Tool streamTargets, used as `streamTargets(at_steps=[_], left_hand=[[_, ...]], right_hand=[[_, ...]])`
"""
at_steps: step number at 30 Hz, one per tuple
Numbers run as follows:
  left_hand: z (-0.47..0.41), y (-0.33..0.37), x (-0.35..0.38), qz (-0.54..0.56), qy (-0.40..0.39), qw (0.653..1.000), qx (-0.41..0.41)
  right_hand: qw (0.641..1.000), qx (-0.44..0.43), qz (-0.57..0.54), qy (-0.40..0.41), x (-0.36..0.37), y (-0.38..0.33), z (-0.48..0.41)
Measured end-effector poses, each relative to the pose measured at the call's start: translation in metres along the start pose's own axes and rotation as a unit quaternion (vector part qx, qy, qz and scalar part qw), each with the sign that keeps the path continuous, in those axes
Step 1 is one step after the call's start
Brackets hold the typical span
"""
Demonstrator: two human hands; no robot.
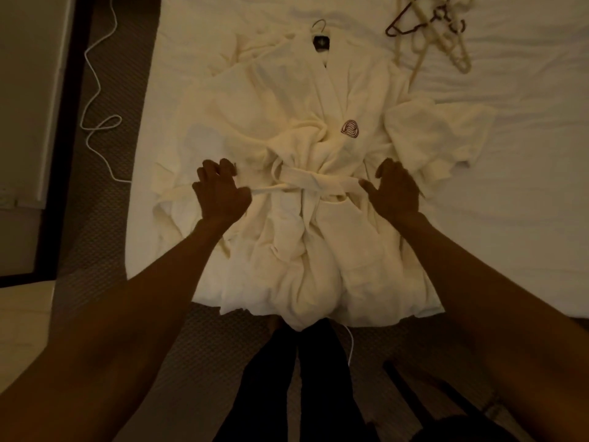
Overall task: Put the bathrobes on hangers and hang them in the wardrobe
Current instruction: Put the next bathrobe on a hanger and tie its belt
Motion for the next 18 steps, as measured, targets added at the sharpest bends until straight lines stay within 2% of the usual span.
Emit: streamTargets(at_steps=[1, 2, 3, 4, 5, 6, 7, 10, 12, 13, 14, 16, 17, 18], left_hand=[[0.004, 0.003, 0.003, 0.029, 0.000, 0.998, -0.064], [0.012, 0.004, 0.012, 0.077, -0.038, 0.984, -0.154], [0.023, 0.005, 0.026, 0.151, -0.099, 0.951, -0.251], [0.035, 0.012, 0.044, 0.258, -0.167, 0.894, -0.327], [0.043, 0.022, 0.061, 0.380, -0.216, 0.815, -0.379], [0.046, 0.031, 0.071, 0.478, -0.228, 0.741, -0.413], [0.044, 0.034, 0.079, 0.536, -0.211, 0.693, -0.433], [0.027, 0.033, 0.089, 0.623, -0.149, 0.609, -0.467], [0.022, 0.040, 0.095, 0.669, -0.156, 0.521, -0.506], [0.021, 0.043, 0.093, 0.683, -0.151, 0.489, -0.522], [0.019, 0.044, 0.091, 0.689, -0.140, 0.469, -0.534], [0.012, 0.043, 0.086, 0.693, -0.098, 0.461, -0.546], [0.008, 0.042, 0.084, 0.704, -0.070, 0.453, -0.542], [0.004, 0.042, 0.080, 0.724, -0.041, 0.434, -0.535]], right_hand=[[0.999, 0.030, -0.019, -0.018, 0.008, -0.002, 0.003], [0.995, 0.077, -0.046, -0.053, 0.019, -0.002, 0.007], [0.982, 0.129, -0.088, -0.107, 0.033, 0.000, 0.012], [0.959, 0.176, -0.156, -0.160, 0.047, 0.001, 0.017], [0.923, 0.222, -0.244, -0.200, 0.060, 0.000, 0.021], [0.880, 0.263, -0.333, -0.213, 0.070, -0.001, 0.023], [0.841, 0.302, -0.399, -0.206, 0.077, 0.000, 0.023], [0.747, 0.375, -0.523, -0.168, 0.083, 0.000, 0.017], [0.659, 0.399, -0.606, -0.197, 0.083, -0.011, 0.013], [0.610, 0.409, -0.644, -0.213, 0.082, -0.015, 0.011], [0.566, 0.418, -0.676, -0.220, 0.082, -0.018, 0.009], [0.490, 0.445, -0.720, -0.211, 0.083, -0.018, 0.005], [0.463, 0.460, -0.731, -0.198, 0.084, -0.016, 0.003], [0.454, 0.463, -0.738, -0.187, 0.083, -0.016, 0.000]])
Point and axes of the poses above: each hand's wrist, its own z-axis away from the middle knuckle, its own x-axis out of the palm, y = z × x, the point moved 7 cm from there along -z, towards the middle knuckle, and after that the axes turned 5 degrees about x, right-handed, at the moved point
